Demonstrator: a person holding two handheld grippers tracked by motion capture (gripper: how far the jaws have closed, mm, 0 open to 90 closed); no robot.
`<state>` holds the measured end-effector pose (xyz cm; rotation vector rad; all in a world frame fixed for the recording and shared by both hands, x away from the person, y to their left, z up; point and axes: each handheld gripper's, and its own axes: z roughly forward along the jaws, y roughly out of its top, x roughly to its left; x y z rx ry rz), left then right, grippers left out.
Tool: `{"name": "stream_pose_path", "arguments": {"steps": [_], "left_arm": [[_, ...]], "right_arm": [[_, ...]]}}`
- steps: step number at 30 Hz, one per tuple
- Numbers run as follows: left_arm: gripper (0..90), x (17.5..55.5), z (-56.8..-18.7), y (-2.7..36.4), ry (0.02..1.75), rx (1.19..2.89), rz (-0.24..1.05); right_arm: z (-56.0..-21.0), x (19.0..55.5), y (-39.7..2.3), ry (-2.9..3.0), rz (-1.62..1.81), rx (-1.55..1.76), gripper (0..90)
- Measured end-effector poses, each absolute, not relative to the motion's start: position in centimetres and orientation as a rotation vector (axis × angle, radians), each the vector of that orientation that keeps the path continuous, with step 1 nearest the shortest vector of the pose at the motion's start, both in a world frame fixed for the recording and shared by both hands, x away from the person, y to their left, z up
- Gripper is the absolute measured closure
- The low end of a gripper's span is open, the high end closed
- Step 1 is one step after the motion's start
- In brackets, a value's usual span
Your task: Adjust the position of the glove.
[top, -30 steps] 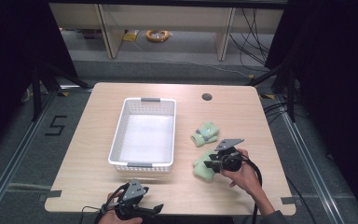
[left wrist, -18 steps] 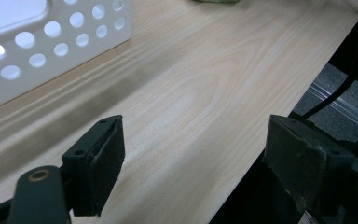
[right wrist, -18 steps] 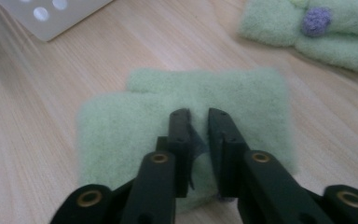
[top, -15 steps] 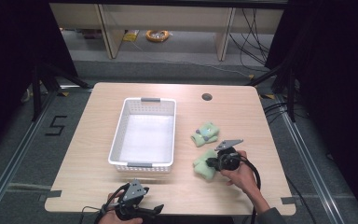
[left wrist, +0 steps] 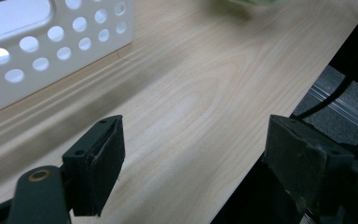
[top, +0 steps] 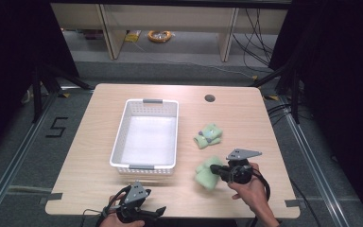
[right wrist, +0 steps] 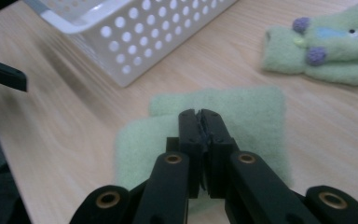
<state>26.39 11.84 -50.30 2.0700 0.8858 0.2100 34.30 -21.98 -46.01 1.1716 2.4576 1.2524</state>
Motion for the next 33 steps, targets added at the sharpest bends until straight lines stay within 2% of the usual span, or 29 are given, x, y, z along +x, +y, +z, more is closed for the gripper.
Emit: {"name": "stream_pose_path", "arguments": {"steps": [9,20,24,28,30,33], "left_arm": [[20.1,26.2,-50.4,10.8,0.881,2.077,0.183],[23.2,26.5,-50.5,8.9,0.809,2.114,0.217],[26.7,26.9,-50.6,7.8,0.78,2.136,0.219],[32.1,27.6,-50.2,7.1,0.74,2.14,0.211],[37.4,28.0,-50.0,6.5,0.731,2.14,0.212],[39.6,28.2,-50.0,6.0,0.729,2.144,0.208]], "right_arm": [[-46.8,31.6,-21.2,2.445,1.317,1.21,88.2],[-49.3,31.9,-20.7,2.489,1.218,1.265,87.1],[-49.7,32.1,-20.9,2.511,1.222,1.276,80.9],[-48.5,31.9,-21.3,2.438,1.255,1.256,73.1],[-47.2,32.4,-22.6,2.396,1.204,1.194,70.1],[-47.3,33.2,-23.8,2.394,1.182,1.213,67.5]]}}
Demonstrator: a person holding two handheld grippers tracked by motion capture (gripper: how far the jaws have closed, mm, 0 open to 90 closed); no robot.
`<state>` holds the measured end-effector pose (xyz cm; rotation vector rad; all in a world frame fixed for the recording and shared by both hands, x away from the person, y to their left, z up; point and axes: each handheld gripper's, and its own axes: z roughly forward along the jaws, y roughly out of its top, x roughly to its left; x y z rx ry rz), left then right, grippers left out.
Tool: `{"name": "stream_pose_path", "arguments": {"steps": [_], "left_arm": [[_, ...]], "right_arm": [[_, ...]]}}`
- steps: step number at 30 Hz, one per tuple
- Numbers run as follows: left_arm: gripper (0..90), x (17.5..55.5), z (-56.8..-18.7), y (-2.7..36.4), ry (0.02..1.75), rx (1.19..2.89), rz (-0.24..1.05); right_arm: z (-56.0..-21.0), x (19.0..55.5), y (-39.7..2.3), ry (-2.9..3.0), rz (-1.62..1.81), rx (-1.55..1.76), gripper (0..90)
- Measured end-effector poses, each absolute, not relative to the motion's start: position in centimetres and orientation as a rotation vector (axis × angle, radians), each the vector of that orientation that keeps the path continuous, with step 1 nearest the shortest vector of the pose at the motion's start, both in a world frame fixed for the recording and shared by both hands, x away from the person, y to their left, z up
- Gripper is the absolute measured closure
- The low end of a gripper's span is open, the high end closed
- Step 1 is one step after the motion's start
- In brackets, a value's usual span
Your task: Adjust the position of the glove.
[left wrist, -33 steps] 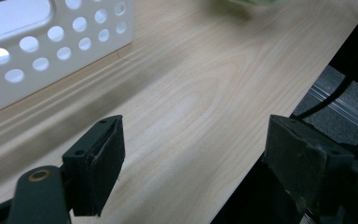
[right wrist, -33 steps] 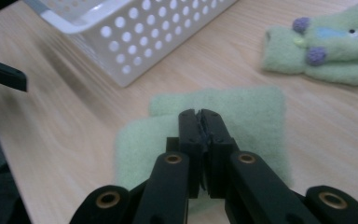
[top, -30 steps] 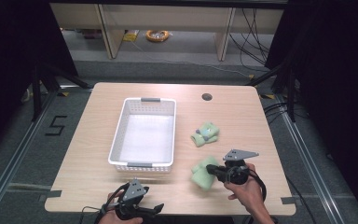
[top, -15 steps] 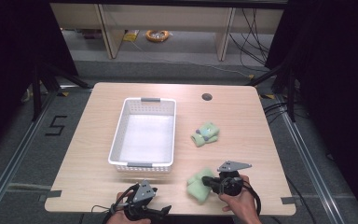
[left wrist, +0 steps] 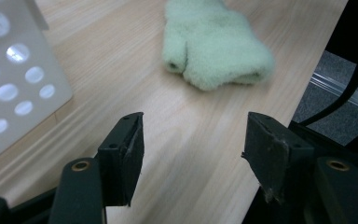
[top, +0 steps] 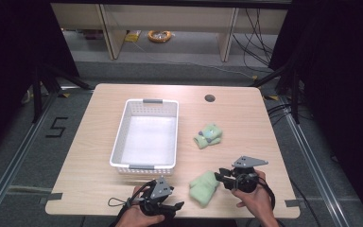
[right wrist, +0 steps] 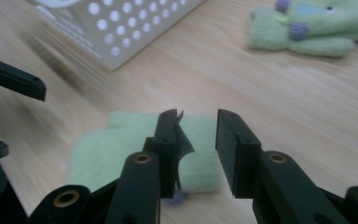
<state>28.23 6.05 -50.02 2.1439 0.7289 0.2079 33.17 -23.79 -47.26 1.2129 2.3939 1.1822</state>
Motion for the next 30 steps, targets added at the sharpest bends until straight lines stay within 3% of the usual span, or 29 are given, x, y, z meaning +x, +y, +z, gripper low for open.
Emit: {"name": "stream_pose_path", "arguments": {"steps": [11,17,20,25,30], "left_arm": [[45.8,29.7,-50.4,2.9,0.654,2.203,0.197],[58.2,30.6,-50.8,2.4,0.62,2.237,0.197],[72.3,30.6,-50.9,2.1,0.604,2.26,0.217],[82.2,30.7,-50.7,2.0,0.633,2.256,0.241],[86.1,31.3,-50.3,2.5,0.647,2.241,0.258]], "right_arm": [[-49.3,34.6,-23.6,2.524,1.109,1.237,64.8],[-50.3,35.3,-23.8,2.572,1.162,1.294,71.4],[-50.3,35.0,-23.7,2.571,1.156,1.286,77.4],[-50.3,34.8,-23.6,2.58,1.174,1.29,84.7],[-50.0,34.3,-23.6,2.553,1.22,1.321,85.9]]}}
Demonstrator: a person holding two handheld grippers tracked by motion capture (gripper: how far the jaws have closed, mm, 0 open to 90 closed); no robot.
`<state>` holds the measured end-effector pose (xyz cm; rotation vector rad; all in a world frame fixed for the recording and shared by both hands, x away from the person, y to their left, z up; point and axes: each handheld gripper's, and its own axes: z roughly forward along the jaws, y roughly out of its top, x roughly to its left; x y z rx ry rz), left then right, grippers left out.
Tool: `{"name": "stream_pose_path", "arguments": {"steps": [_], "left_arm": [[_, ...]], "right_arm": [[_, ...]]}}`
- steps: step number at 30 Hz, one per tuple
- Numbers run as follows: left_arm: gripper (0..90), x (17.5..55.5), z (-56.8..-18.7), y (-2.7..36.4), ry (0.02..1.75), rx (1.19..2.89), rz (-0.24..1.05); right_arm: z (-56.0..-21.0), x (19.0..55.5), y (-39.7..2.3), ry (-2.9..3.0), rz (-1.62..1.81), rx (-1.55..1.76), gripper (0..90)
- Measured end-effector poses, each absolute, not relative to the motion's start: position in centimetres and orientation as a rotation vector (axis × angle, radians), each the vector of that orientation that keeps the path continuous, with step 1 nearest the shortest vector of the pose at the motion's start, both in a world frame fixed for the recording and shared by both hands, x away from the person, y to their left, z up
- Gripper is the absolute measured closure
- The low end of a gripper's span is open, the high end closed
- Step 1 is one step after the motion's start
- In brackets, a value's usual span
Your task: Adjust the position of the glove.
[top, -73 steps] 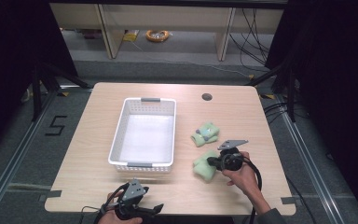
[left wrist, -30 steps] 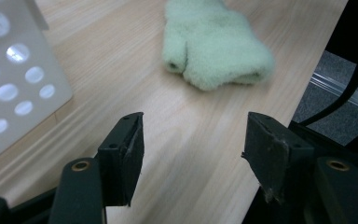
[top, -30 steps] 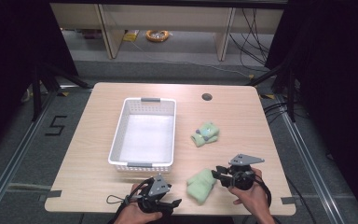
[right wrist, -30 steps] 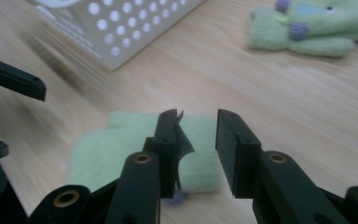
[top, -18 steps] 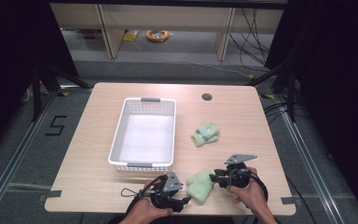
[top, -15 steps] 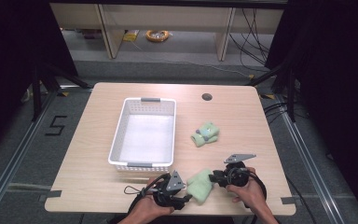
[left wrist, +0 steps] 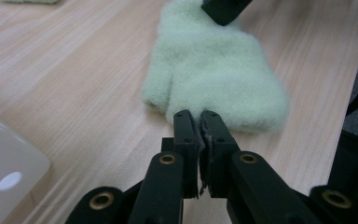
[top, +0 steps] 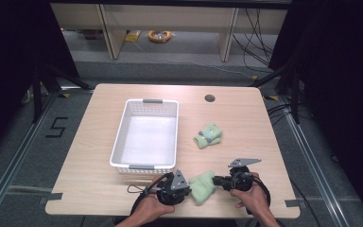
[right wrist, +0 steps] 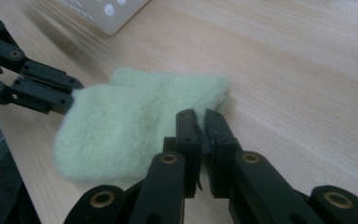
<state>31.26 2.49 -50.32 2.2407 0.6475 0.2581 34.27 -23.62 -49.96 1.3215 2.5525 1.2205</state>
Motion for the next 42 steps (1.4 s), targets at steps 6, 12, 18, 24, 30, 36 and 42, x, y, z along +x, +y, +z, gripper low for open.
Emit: {"name": "stream_pose_path", "arguments": {"steps": [6,12,18,24,30,36,42], "left_arm": [[86.7,32.3,-49.1,3.2,0.629,2.222,0.305],[86.7,32.7,-49.8,2.9,0.677,2.209,0.296],[86.5,33.0,-50.5,3.1,0.672,2.242,0.304],[81.7,32.9,-50.6,3.4,0.701,2.227,0.277],[64.2,32.1,-49.7,4.0,0.688,2.217,0.301],[45.5,31.0,-49.0,5.0,0.735,2.178,0.231],[36.8,29.9,-48.7,6.4,0.816,2.125,0.179]], "right_arm": [[-48.8,32.1,-23.6,2.458,1.344,1.383,85.9],[-49.7,31.2,-23.6,2.469,1.305,1.449,85.1],[-50.4,31.0,-23.7,2.484,1.218,1.478,77.2],[-50.3,30.9,-23.9,2.484,1.159,1.464,64.3],[-48.9,31.5,-24.2,2.425,1.196,1.362,53.2],[-47.5,34.4,-24.6,2.381,1.174,1.248,48.8],[-47.1,37.9,-24.2,2.342,1.126,1.267,47.9]]}}
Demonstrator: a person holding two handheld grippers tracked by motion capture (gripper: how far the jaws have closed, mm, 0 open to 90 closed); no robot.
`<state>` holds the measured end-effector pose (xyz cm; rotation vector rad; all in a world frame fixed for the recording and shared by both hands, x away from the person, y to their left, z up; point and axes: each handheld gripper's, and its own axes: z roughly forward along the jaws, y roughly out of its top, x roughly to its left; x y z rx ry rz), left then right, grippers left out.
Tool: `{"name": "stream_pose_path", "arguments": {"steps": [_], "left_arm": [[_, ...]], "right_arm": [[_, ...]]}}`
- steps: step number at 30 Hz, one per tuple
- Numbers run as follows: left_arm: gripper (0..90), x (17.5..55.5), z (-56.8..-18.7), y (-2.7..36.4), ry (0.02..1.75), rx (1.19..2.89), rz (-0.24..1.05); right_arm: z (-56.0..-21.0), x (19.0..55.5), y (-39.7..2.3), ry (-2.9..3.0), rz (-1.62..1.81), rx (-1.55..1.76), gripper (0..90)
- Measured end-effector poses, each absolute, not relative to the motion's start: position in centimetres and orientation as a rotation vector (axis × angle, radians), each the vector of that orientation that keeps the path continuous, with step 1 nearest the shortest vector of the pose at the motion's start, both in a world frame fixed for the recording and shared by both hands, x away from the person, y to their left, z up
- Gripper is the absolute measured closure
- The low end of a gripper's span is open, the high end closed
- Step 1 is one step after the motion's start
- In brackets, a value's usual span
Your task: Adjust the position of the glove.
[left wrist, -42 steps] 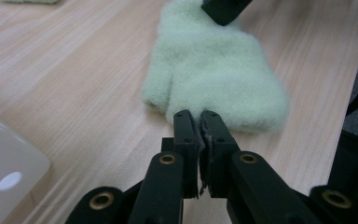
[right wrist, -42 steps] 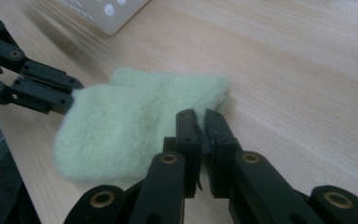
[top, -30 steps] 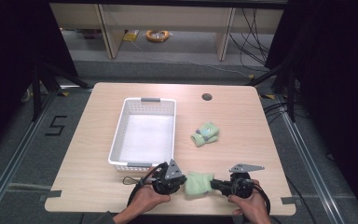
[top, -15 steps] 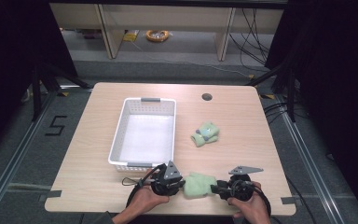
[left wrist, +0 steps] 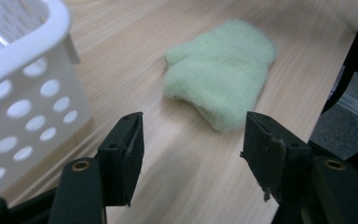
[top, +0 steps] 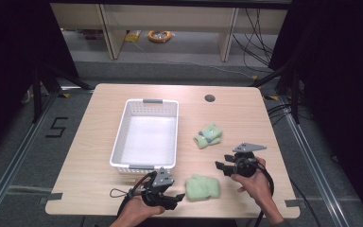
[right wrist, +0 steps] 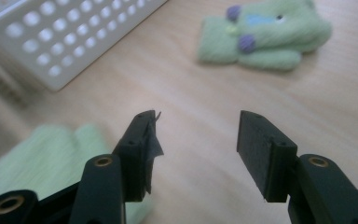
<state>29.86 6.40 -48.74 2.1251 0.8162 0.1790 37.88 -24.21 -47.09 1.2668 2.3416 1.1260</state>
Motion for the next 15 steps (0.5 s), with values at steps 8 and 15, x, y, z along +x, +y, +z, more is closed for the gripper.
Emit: {"name": "stream_pose_path", "arguments": {"steps": [8,15], "left_arm": [[33.1,29.2,-49.5,8.0,0.862,2.116,0.169],[31.8,28.6,-49.6,8.3,0.888,2.083,0.137]], "right_arm": [[-46.6,43.5,-22.1,2.34,1.051,1.316,48.4],[-47.1,47.2,-20.2,2.323,0.995,1.315,49.6]]}}
